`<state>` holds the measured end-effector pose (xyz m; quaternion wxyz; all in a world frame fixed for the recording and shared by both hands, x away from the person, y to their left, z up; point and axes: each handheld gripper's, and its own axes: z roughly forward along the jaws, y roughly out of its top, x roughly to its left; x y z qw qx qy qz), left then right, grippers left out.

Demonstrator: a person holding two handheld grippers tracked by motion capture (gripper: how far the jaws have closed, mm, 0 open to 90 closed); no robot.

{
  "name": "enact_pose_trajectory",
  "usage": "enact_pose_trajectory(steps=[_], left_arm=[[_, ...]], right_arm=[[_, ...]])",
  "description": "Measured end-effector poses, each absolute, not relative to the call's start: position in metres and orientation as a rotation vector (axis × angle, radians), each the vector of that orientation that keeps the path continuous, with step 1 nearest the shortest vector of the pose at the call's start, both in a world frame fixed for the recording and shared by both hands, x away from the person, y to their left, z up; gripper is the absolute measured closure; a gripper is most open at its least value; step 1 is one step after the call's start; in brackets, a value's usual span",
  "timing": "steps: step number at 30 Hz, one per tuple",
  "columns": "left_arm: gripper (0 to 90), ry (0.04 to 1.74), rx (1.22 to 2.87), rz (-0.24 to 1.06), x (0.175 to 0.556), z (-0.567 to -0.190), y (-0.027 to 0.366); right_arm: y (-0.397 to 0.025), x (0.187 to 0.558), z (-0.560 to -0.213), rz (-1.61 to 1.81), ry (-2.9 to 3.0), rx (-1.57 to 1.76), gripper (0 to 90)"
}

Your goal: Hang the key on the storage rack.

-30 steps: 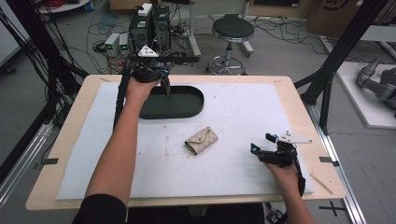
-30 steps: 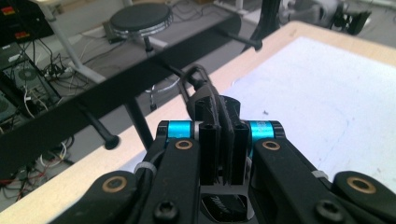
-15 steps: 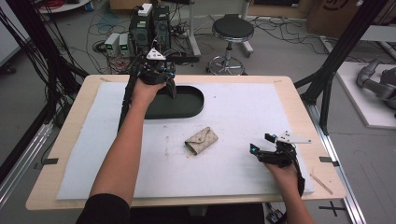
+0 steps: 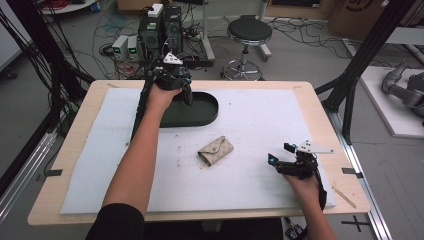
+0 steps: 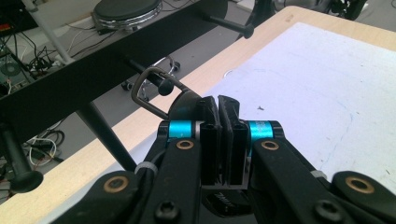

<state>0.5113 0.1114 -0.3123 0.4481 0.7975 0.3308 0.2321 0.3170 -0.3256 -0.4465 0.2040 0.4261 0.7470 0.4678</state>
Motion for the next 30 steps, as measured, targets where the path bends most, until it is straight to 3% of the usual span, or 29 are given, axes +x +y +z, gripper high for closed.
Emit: enact_pose_trajectory(steps=[7,9,20,23,30], left_arm=[[85.4,0.836,1.973,0.557,0.514,-0.315,0.113],[76.5,0.841,1.959,0.551,0.514,-0.315,0.114],[60.7,0.833,1.933,0.501,0.495,-0.316,0.123],[51.9,0.839,1.93,0.49,0.485,-0.32,0.128],[44.9,0.807,1.912,0.421,0.455,-0.336,0.142]], right_arm=[[-0.325,0.317,-0.447,1.301,2.086,1.185,16.7],[-0.325,0.317,-0.446,1.304,2.085,1.187,16.7],[-0.323,0.316,-0.446,1.304,2.088,1.18,16.7],[-0.322,0.316,-0.445,1.306,2.089,1.17,16.6],[-0.323,0.314,-0.445,1.305,2.086,1.17,16.7]])
